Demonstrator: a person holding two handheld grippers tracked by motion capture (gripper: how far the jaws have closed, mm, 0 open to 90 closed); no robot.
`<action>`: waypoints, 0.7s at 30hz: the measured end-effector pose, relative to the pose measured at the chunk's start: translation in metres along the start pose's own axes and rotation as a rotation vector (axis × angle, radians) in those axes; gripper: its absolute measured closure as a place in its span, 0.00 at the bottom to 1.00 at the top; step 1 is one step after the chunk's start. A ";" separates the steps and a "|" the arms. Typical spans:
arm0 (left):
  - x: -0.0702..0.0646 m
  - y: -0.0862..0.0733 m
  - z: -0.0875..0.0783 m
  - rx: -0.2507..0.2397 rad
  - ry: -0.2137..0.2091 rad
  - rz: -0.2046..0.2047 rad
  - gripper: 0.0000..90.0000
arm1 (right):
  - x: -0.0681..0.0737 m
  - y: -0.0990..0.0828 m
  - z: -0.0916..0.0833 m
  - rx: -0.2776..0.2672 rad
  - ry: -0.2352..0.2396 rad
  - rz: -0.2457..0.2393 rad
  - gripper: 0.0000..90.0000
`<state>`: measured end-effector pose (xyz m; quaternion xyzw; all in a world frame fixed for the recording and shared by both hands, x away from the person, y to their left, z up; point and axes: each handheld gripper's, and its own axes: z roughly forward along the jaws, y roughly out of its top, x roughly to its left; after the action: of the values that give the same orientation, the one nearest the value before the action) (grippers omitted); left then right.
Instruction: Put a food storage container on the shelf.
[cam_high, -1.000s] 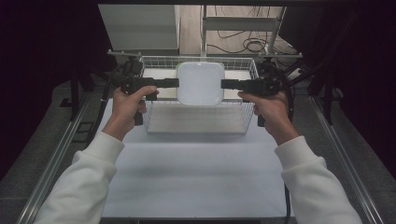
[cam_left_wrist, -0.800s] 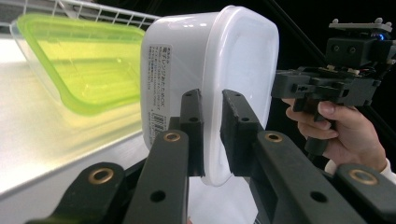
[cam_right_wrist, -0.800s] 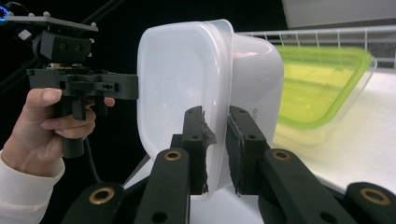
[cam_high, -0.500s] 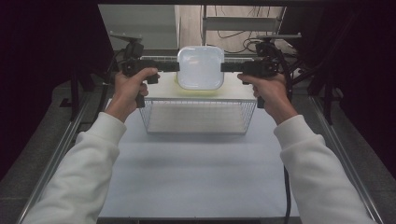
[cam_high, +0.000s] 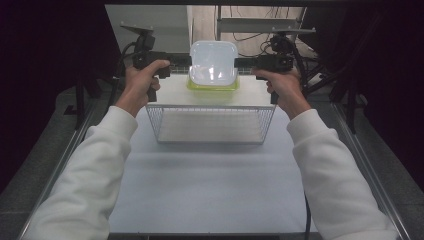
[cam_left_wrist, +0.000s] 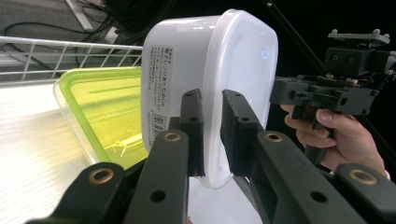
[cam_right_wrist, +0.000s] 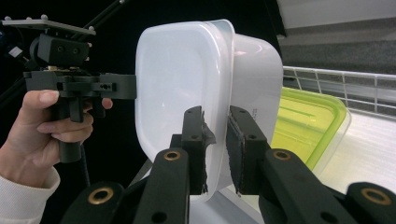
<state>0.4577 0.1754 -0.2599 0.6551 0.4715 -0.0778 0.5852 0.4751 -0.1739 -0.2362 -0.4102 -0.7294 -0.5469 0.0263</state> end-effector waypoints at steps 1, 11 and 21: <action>0.000 0.000 0.000 0.000 0.000 0.000 0.88 | 0.000 0.000 0.000 0.000 0.000 0.000 0.85; 0.012 0.003 0.010 0.015 0.026 -0.032 0.88 | -0.014 0.004 0.013 0.027 -0.018 0.033 0.85; 0.021 0.005 0.015 0.015 0.014 -0.065 0.88 | -0.023 0.005 0.018 0.036 -0.012 0.070 0.84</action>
<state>0.4793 0.1744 -0.2744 0.6443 0.4959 -0.0955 0.5743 0.5008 -0.1721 -0.2503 -0.4380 -0.7246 -0.5299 0.0485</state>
